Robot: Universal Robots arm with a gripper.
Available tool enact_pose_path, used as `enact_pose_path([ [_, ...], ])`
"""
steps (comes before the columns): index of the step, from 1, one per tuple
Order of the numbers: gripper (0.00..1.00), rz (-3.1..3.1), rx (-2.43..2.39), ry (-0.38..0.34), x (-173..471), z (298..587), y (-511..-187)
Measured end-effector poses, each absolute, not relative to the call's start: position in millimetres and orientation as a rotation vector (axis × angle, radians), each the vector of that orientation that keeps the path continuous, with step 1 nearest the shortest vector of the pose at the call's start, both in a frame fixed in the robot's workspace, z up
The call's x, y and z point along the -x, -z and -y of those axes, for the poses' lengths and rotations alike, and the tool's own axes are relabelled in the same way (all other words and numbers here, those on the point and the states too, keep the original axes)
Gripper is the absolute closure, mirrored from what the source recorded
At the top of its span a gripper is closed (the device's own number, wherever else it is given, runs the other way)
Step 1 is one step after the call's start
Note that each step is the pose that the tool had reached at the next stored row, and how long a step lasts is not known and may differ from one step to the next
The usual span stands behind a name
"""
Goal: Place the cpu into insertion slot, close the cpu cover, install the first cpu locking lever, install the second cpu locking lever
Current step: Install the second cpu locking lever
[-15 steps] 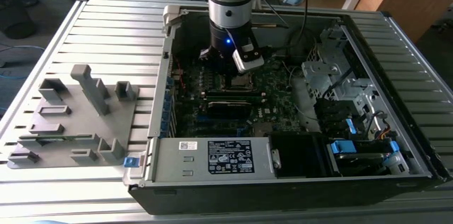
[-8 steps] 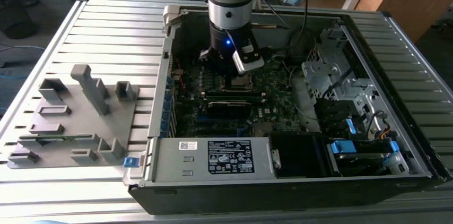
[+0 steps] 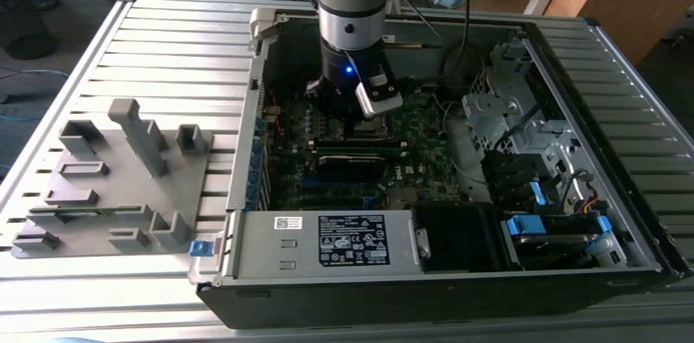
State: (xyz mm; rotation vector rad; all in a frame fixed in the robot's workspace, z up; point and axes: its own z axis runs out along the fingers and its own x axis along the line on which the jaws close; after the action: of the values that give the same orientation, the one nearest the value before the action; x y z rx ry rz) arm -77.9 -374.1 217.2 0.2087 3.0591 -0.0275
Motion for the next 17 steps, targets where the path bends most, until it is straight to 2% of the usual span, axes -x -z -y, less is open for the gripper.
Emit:
enact_pose_path([
  [17, 0.89, -3.059, -0.209, 0.026, 86.1, 374.1, -208.0],
])
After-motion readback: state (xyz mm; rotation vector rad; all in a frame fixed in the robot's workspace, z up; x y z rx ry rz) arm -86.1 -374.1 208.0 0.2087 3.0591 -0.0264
